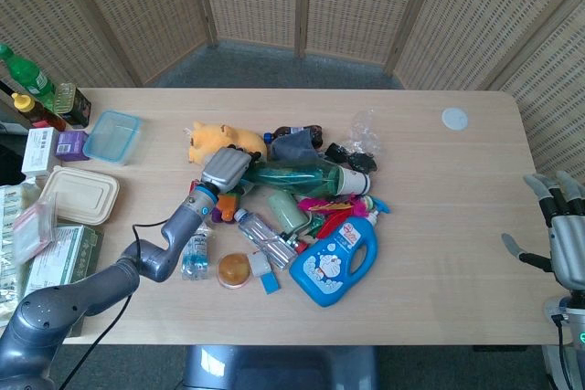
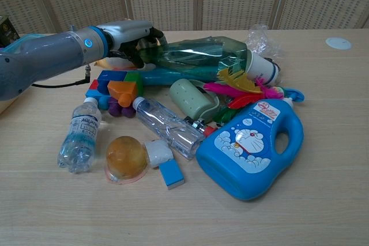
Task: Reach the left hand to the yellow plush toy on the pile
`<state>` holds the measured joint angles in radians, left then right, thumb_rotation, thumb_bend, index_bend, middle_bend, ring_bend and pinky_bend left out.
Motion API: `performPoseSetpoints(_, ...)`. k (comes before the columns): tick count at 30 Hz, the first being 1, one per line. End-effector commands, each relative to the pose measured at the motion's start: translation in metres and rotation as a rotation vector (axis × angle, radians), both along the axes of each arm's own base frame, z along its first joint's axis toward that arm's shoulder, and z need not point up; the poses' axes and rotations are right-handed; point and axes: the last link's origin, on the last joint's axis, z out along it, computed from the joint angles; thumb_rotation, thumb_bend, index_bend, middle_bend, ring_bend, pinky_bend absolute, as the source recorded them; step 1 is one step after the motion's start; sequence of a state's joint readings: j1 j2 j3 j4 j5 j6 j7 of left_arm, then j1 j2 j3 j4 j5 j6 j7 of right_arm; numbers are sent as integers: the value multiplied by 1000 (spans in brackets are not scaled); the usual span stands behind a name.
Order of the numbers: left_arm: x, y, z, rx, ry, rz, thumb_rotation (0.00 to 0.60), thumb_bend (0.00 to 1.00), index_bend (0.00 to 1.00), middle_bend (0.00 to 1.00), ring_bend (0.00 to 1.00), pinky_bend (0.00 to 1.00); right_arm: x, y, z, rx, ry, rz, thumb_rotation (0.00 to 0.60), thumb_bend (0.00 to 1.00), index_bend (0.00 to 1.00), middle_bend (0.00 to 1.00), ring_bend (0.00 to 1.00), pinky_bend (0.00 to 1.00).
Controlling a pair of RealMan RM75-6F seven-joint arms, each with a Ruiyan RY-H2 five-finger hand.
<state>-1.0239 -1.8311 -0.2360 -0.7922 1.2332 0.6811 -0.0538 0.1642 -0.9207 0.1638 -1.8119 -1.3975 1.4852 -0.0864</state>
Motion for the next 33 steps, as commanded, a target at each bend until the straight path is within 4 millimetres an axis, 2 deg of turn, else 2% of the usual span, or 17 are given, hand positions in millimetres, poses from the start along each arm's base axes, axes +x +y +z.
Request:
performPoseSetpoints(1, -4, -1, 12, 17, -38, -3, 600, 487, 540, 640, 630, 333, 1, -1, 0, -1, 2, 3, 514, 233, 137, 176, 0, 126)
performPoseSetpoints(6, -4, -4, 36, 49, -116, -24, 600, 487, 546, 645, 635, 339, 4, -3, -1, 0, 3, 11, 515, 233, 137, 176, 0, 127)
performPoseSetpoints(9, 0, -5, 57, 79, -168, -49, 600, 484, 546, 644, 635, 338, 6, -5, -4, 7, 5, 17, 515, 233, 136, 176, 0, 127)
performPoseSetpoints(12, 8, -6, 85, 118, -218, -77, 600, 478, 544, 643, 635, 337, 8, -6, -6, 11, 5, 23, 516, 234, 136, 175, 0, 127)
performPoseSetpoints(19, 36, -16, 164, 243, -289, -175, 600, 471, 535, 636, 630, 331, 11, -7, -9, 18, 4, 35, 516, 233, 137, 176, 0, 127)
performPoseSetpoints(25, 52, -31, 215, 314, -316, -218, 600, 466, 527, 634, 631, 330, 10, -8, -13, 24, -3, 35, 514, 233, 137, 176, 0, 128)
performPoseSetpoints(28, 55, -36, 227, 330, -321, -222, 600, 466, 526, 633, 631, 330, 10, -8, -14, 26, -5, 38, 515, 233, 137, 175, 0, 126)
performPoseSetpoints(33, 54, -39, 232, 333, -307, -212, 600, 464, 526, 633, 631, 330, 11, -9, -15, 27, -7, 45, 515, 232, 137, 176, 0, 127)
